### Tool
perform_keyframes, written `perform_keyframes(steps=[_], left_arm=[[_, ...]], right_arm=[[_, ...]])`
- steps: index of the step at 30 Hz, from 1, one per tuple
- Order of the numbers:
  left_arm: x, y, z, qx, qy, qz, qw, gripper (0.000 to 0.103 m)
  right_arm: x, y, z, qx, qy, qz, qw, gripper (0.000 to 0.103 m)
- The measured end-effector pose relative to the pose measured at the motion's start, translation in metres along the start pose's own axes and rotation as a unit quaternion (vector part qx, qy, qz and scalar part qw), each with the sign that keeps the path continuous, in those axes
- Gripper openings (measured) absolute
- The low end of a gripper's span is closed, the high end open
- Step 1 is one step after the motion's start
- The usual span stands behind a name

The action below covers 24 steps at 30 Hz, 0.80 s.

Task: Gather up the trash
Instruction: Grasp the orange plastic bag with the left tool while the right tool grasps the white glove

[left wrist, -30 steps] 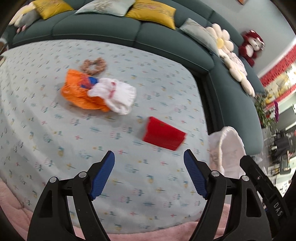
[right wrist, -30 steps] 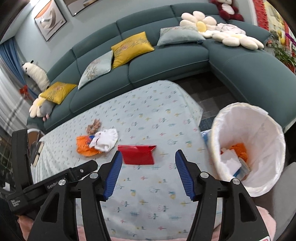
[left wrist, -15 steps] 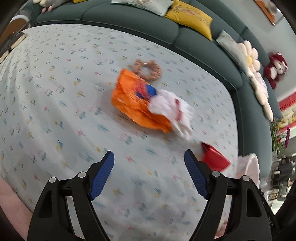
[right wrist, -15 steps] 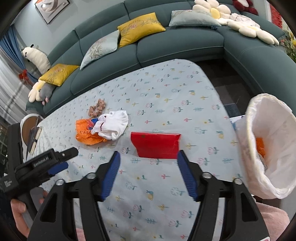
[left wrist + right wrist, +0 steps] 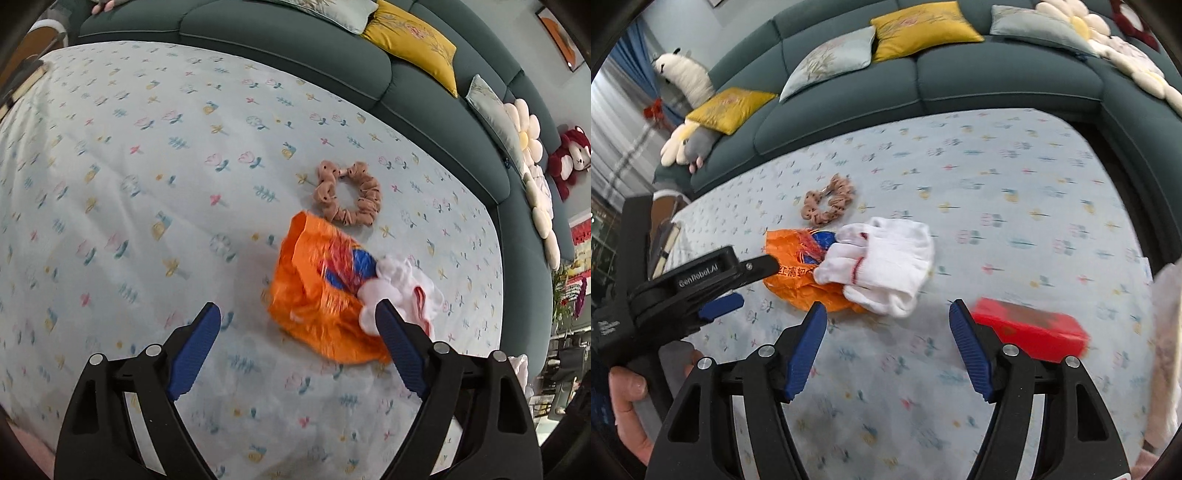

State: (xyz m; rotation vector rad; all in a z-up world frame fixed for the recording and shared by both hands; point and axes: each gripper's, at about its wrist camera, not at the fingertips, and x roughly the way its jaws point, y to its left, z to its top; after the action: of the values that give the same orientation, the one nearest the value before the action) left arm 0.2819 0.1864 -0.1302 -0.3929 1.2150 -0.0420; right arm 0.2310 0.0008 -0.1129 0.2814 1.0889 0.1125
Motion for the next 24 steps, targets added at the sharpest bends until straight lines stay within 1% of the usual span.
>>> perform_keyframes(steps=[3, 6, 8, 9, 10, 11, 12, 13, 14, 15, 19, 24], left_arm=[[0.012, -0.003, 0.004, 0.013, 0.008, 0.002, 0.9999, 0.076], [0.023, -0.003, 0.005, 0.015, 0.02, -0.003, 0.9997, 0.065], [0.028, -0.002, 0.003, 0.014, 0.027, -0.013, 0.9994, 0.049], [0.031, -0.003, 0.004, 0.016, 0.03, -0.018, 0.9992, 0.043], [0.032, -0.004, 0.002, 0.019, 0.032, -0.019, 0.9991, 0.033], [0.032, -0.005, 0.001, 0.021, 0.032, -0.019, 0.9991, 0.032], [0.032, -0.006, 0.0, 0.024, 0.031, -0.022, 0.999, 0.026], [0.03, -0.008, -0.001, 0.029, 0.028, -0.024, 0.9989, 0.024], [0.028, -0.009, -0.002, 0.031, 0.024, -0.022, 0.999, 0.022], [0.026, -0.011, -0.004, 0.035, 0.02, -0.022, 0.999, 0.019], [0.009, -0.022, -0.008, 0.043, 0.006, -0.03, 0.9986, 0.018], [-0.017, -0.039, -0.011, 0.054, -0.011, -0.041, 0.9976, 0.017]], right_arm=[[0.022, 0.004, 0.004, 0.003, 0.016, 0.0, 1.0, 0.066], [0.036, 0.001, 0.006, 0.009, 0.026, -0.002, 1.0, 0.065], [0.043, -0.001, 0.007, 0.011, 0.031, -0.002, 0.999, 0.059], [0.046, -0.002, 0.006, 0.012, 0.035, -0.001, 0.999, 0.05], [0.05, -0.003, 0.006, 0.014, 0.04, -0.001, 0.999, 0.04], [0.052, -0.004, 0.006, 0.013, 0.045, -0.001, 0.999, 0.034], [0.054, -0.004, 0.005, 0.011, 0.047, -0.002, 0.999, 0.023], [0.053, -0.004, 0.005, 0.009, 0.048, -0.004, 0.999, 0.015], [0.052, -0.004, 0.004, 0.006, 0.046, -0.006, 0.999, 0.011], [0.05, -0.004, 0.004, 0.005, 0.044, -0.006, 0.999, 0.004], [0.032, -0.006, 0.007, 0.006, 0.022, -0.001, 1.0, 0.003], [-0.006, -0.011, 0.014, 0.007, -0.019, 0.002, 1.0, 0.003]])
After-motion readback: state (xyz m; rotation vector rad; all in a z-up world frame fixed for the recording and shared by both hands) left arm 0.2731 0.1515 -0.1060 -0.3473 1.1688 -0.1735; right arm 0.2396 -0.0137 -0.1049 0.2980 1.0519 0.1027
